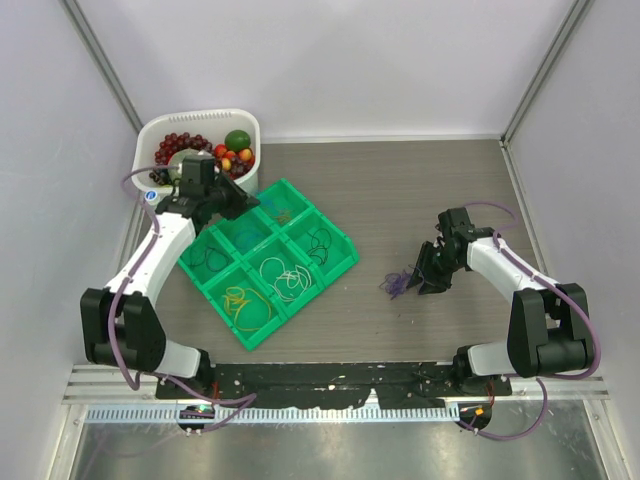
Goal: Untangle the cables
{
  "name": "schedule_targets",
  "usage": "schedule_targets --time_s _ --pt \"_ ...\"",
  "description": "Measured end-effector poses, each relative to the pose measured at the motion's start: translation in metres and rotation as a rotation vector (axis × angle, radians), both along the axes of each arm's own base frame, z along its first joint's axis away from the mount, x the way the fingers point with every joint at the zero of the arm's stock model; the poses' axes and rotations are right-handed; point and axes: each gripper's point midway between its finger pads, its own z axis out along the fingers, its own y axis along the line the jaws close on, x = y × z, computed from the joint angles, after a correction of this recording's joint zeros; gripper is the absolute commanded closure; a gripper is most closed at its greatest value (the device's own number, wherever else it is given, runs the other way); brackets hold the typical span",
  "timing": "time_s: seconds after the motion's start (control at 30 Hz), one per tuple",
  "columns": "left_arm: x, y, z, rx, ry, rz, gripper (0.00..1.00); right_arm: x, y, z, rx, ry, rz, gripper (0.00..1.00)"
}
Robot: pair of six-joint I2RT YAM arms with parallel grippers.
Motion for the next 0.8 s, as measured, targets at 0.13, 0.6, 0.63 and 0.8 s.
schedule_targets --time_s 0.13,0.6,0.63,0.8 --pt "-0.020 0.022 -0.009 0.007 0.010 0.049 1.00 0.000 0.000 0.000 0.000 0.000 0.000 0.59" --pt "-0.080 0.073 0.010 0.092 -0.090 0.224 1.00 0.001 0.001 0.001 0.007 -0.007 0.003 0.59" --pt "-0.083 0.075 0.008 0.097 -0.088 0.234 1.00 0.002 0.001 0.001 0.007 -0.007 0.004 0.59" --pt "-0.084 0.078 -0.006 0.099 -0.041 0.256 1.00 0.001 0.001 0.001 0.007 -0.006 0.004 0.59"
